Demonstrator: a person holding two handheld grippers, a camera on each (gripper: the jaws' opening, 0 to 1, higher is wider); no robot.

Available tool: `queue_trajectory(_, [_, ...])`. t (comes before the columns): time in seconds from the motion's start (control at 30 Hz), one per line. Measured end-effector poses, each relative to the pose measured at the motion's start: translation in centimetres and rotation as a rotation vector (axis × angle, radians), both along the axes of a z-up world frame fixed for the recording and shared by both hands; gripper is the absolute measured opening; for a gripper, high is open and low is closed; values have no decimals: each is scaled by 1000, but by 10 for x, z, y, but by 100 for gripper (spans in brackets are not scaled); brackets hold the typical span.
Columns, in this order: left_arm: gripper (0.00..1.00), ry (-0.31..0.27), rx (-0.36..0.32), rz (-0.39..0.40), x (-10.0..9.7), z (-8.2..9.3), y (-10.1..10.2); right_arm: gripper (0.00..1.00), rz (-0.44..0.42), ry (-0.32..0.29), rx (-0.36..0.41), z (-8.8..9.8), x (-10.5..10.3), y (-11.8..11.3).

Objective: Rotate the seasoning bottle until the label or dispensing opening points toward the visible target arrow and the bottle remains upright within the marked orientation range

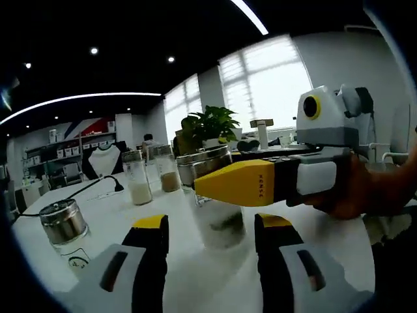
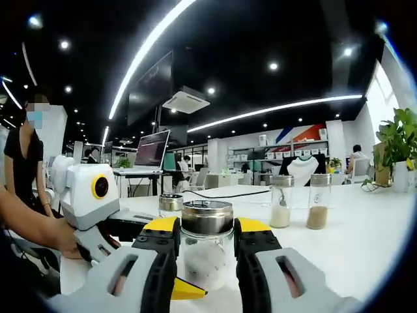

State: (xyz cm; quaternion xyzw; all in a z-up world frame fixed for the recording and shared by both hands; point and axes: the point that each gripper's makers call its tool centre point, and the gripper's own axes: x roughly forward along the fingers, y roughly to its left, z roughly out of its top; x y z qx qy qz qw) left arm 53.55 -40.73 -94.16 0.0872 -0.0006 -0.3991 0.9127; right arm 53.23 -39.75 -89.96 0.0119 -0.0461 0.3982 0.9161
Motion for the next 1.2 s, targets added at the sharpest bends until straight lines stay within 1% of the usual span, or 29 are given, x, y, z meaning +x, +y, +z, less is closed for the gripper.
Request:
queue_trajectory(0.07, [48, -12, -3, 0, 1, 1, 0, 31, 1, 9, 11, 0, 0, -1])
queue_trajectory(0.13, [42, -7, -10, -14, -1, 2, -3, 31, -3, 7, 12, 0, 1, -1])
queue_trajectory(0.2, [40, -10, -5, -7, 0, 1, -6, 31, -11, -2, 7, 1, 1, -1])
queue_trajectory(0.3, [39, -7, -7, -5, 1, 2, -6, 31, 2, 7, 15, 1, 0, 0])
queue_trajectory(0.37, [35, 19, -17, -11, 0, 0, -7, 31, 9, 9, 25, 1, 0, -1])
queue_trajectory(0.4, [35, -9, 2, -22, 2, 1, -8, 31, 16, 13, 31, 1, 0, -2])
queue_trajectory(0.43, [35, -11, 5, -29, 4, 1, -7, 31, 32, 25, 51, 1, 1, -3])
queue_trajectory(0.47, [34, -1, 11, -43, 4, -1, -9, 31, 56, 59, 62, -3, 0, -5])
queue_trajectory(0.5, [34, 25, 19, -62, 2, -5, -10, 31, 64, 77, 65, -5, -1, -5])
queue_trajectory(0.53, [34, 34, 19, -71, 2, -6, -11, 31, 73, 67, 59, -5, -1, -6])
queue_trajectory(0.57, [34, 36, 19, -75, 2, -7, -11, 31, 85, 76, 68, -5, -1, -7])
queue_trajectory(0.6, [34, 36, 17, -80, 2, -7, -11, 30, 98, 102, 106, -4, -2, -7])
queue_trajectory(0.63, [34, 36, 19, -86, 2, -7, -10, 30, 102, 111, 123, -4, -1, -7])
queue_trajectory(0.67, [34, 32, 25, -94, 3, -7, -10, 30, 100, 101, 104, -5, 0, -8])
queue_trajectory(0.73, [34, 28, 41, -121, 1, -9, -8, 30, 114, 107, 95, -7, -2, -7])
queue_trajectory(0.8, [34, 31, 51, -160, -2, -10, -9, 30, 141, 94, 62, -8, -5, -5])
queue_trajectory(0.83, [34, 32, 63, -185, -3, -12, -9, 30, 156, 90, 38, -10, -7, -4])
queue_trajectory(0.87, [34, 34, 67, -196, -4, -13, -9, 31, 171, 78, 11, -11, -9, -3])
queue_trajectory(0.9, [34, 36, 68, -226, -7, -14, -10, 31, 195, 62, -15, -11, -11, -1])
queue_trajectory(0.97, [34, 45, 57, -255, -10, -13, -11, 31, 220, 68, -21, -9, -12, 0])
queue_trajectory(1.0, [34, 54, 41, -276, -12, -11, -11, 32, 240, 73, -22, -8, -12, 1])
queue_trajectory(1.03, [34, 70, 9, -286, -14, -8, -12, 32, 259, 70, -14, -5, -12, 2])
queue_trajectory(1.13, [34, 84, -30, -298, -15, -2, -11, 32, 286, 78, -8, 0, -14, 6])
queue_trajectory(1.17, [34, 84, -31, -297, -15, -2, -10, 32, 286, 76, -11, 0, -15, 7])
queue_trajectory(1.2, [34, 69, -29, -290, -15, -2, -10, 32, 264, 55, -54, 1, -16, 8])
